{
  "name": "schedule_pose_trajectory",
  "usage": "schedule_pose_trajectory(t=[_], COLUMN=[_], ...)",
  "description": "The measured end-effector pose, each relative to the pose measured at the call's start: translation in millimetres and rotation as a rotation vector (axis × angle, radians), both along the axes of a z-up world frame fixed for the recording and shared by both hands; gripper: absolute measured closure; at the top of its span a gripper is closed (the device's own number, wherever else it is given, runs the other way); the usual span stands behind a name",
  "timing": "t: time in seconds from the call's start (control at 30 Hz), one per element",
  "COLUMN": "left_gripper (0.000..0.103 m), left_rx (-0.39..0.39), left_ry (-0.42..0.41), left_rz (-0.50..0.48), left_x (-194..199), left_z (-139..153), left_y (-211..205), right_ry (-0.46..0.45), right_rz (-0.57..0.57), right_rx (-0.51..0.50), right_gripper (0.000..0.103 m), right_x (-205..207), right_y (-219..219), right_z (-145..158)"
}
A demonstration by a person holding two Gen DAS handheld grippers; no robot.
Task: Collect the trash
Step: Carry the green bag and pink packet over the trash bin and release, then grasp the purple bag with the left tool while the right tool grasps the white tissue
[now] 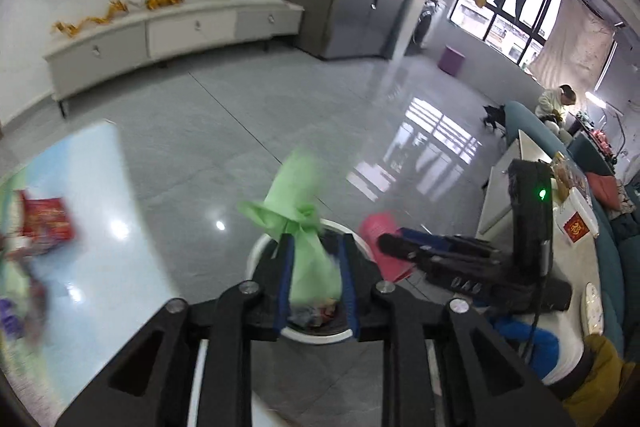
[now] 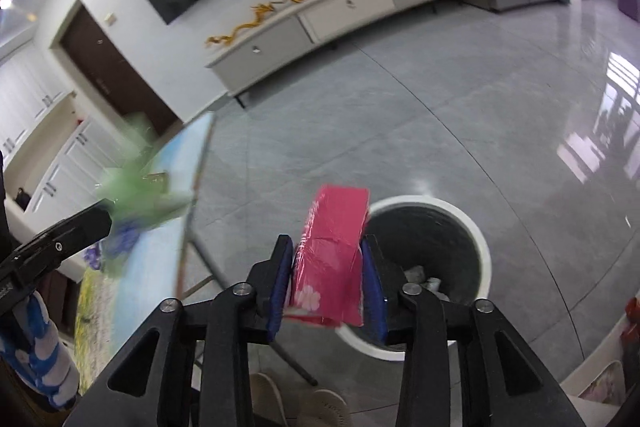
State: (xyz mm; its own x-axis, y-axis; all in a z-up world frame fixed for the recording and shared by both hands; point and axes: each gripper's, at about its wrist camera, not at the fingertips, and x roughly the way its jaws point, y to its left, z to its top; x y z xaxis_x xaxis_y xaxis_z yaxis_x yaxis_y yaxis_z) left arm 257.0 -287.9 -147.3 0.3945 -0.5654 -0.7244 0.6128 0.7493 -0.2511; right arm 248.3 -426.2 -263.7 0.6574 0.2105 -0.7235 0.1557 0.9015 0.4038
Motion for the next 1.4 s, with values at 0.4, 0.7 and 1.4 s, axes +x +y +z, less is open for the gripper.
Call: schedule_pose_trajectory(t=[0.4,0.7,1.4], left_gripper=[0.056,0.056,0.051], left_rx=[0.019,0.001,-0.048], left_ry=[0.023,-0.044,-0.133], left_rz=[0.021,0.158,0.600], left_x=[1.6,-30.6,-89.2], left_z=[-15.9,11.5,39.0], left_y=[-0.9,97.2,400.7], right_ry=[-0.003,-0.115,-0.253], right_rz=[-0.070,0.022,0.384], right_rx=[0.024,0.001,-0.047], right_gripper=[0.058,0.059,0.059], right_x=[-7.6,-27.8,-41.1], right_y=[-18.9,35.0,229.3], right_z=[-7.0,46.1,135.0])
